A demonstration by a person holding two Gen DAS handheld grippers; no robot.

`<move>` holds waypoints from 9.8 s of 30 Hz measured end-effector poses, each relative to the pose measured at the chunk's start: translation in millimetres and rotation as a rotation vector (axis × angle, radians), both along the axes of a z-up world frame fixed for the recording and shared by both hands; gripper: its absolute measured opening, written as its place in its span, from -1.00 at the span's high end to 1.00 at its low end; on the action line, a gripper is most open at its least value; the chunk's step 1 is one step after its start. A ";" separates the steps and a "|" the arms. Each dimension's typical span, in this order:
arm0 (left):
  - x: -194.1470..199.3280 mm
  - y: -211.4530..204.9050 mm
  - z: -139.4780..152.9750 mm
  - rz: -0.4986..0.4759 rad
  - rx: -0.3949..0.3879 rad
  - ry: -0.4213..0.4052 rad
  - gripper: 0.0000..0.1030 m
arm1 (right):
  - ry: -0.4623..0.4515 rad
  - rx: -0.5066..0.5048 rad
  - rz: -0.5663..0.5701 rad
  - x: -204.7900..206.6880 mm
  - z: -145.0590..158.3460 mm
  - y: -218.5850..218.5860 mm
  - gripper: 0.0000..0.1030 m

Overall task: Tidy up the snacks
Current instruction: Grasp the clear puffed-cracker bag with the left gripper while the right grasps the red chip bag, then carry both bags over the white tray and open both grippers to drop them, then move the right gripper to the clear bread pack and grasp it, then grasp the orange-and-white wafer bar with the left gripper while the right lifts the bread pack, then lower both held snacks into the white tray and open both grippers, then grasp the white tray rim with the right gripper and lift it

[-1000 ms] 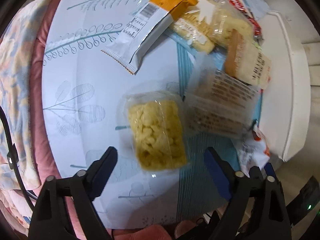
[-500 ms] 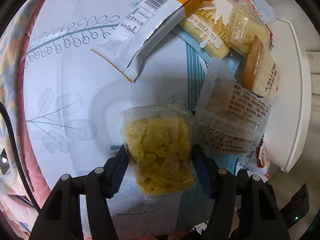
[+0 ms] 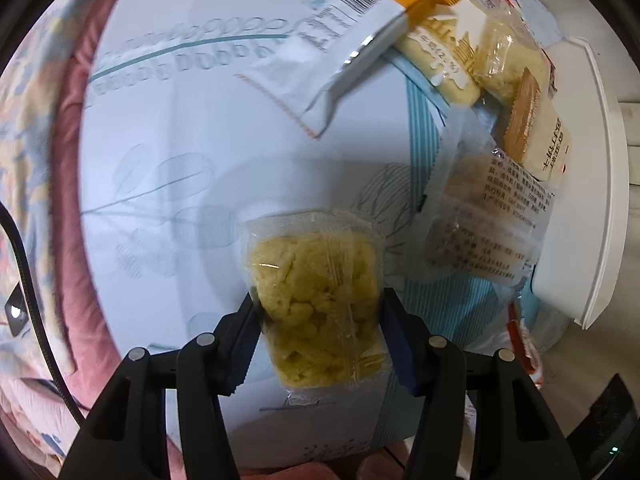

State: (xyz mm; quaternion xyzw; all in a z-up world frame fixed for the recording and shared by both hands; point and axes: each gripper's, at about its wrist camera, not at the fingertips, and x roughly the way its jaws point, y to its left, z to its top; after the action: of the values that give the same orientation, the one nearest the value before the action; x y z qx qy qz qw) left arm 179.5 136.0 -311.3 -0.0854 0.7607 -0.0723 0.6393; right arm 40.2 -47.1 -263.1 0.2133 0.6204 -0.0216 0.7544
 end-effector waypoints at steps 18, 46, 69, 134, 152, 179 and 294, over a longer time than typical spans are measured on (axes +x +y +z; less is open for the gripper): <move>-48.5 -6.2 133.8 0.227 -0.146 -0.315 -0.09 | -0.406 0.045 0.363 19.6 117.3 -24.3 -0.19; -46.9 -235.6 170.5 0.065 -0.320 -0.513 -0.09 | -0.507 -0.098 0.298 18.8 149.6 -226.4 -0.21; -54.1 -200.2 166.4 0.043 -0.172 -0.461 -0.49 | -0.419 -0.041 0.226 23.5 132.9 -210.3 -0.57; 115.6 -15.7 30.4 -0.213 0.168 -0.349 -0.68 | -0.010 -0.140 0.041 105.4 -9.4 42.3 -0.97; 130.4 -16.5 -10.4 -0.187 0.193 -0.264 -0.30 | 0.034 -0.085 0.041 117.5 -20.2 33.7 -0.76; 30.3 25.9 40.2 -0.150 0.152 -0.172 0.21 | 0.261 0.137 -0.052 62.7 -4.9 33.0 -0.60; -39.2 -47.4 199.7 -0.214 -0.012 -0.523 -0.56 | -0.048 0.091 -0.285 39.5 97.5 -86.4 -0.79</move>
State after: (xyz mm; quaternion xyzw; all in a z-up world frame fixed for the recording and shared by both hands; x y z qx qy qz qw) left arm 140.3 88.6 -111.6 0.0131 0.5742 -0.1634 0.8022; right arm 79.7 -133.5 -165.6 0.3336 0.5660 -0.0952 0.7479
